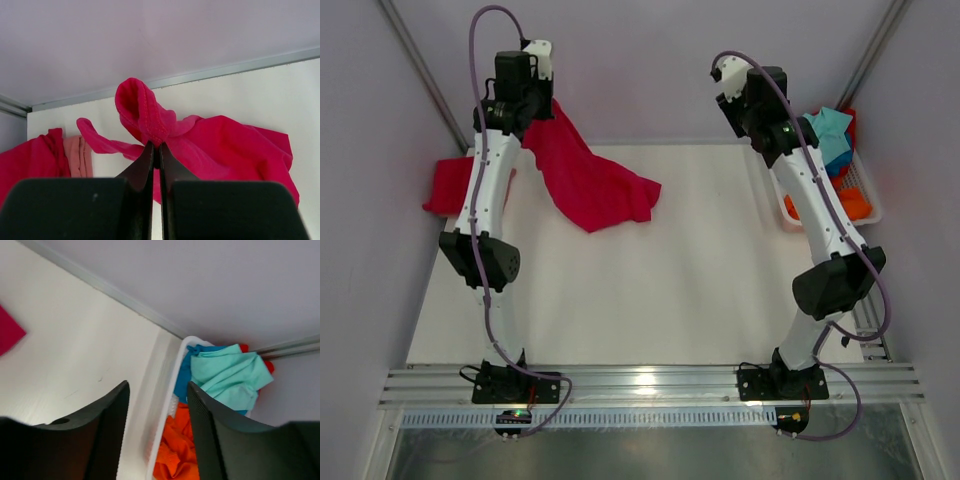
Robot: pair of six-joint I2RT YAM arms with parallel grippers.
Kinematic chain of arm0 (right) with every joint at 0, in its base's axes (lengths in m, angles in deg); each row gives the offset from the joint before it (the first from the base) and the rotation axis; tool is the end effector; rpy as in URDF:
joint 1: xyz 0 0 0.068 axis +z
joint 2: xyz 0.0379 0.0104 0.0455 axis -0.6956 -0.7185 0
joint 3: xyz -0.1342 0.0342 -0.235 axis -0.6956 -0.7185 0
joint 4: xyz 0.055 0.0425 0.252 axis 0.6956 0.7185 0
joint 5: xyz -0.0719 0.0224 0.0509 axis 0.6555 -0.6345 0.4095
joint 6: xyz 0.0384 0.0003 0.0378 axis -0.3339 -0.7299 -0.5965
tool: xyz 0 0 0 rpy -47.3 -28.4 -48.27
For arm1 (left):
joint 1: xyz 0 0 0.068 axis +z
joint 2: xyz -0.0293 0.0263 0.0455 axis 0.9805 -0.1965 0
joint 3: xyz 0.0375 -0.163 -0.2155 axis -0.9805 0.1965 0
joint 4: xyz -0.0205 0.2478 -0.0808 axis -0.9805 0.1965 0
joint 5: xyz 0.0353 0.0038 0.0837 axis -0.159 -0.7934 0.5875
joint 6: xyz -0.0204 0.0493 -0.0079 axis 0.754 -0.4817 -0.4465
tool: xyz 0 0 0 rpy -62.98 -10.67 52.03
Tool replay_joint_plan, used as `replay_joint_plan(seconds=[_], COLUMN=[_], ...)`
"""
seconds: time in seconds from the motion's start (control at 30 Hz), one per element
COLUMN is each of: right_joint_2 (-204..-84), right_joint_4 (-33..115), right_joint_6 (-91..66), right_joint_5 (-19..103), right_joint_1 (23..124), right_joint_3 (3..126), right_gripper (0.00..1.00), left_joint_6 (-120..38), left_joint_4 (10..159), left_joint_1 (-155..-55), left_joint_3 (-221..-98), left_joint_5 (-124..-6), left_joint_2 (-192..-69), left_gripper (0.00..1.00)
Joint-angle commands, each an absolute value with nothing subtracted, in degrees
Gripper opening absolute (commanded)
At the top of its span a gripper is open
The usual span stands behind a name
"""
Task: Fold and stack the t-shirts
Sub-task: Flatten out the tshirt
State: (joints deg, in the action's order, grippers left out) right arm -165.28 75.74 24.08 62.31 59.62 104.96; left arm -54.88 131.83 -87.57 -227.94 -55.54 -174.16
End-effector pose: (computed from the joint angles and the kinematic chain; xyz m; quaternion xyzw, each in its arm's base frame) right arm 0.3887 0.0997 0.4470 -0.2577 0.7843 -0.1628 0.5404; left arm 0.4508 -0.0700 0.4438 0.0743 0.8355 -0.0261 0.5438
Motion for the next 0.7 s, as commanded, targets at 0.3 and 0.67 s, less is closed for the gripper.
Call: replay_joint_plan(seconds=[0.3, 0.67], right_joint_2=[-168.29, -173.39], right_joint_4=[87.74, 87.30], right_joint_6=[19.39, 19.30], right_joint_5=[39.59, 46.78], right_joint_1=[60.60, 60.68], right_joint_3=[104.77, 108.54], right_gripper=[0.80, 0.80], left_joint_6=[-58.15, -65.38], left_joint_4=[132.51, 144.81], left_joint_1=[-91.31, -98.44], left_joint_3=[-221.91, -219.53], left_joint_5=[-61.27, -88.12], left_joint_2=[-171.36, -175.57], left_gripper=[0.00, 0.00])
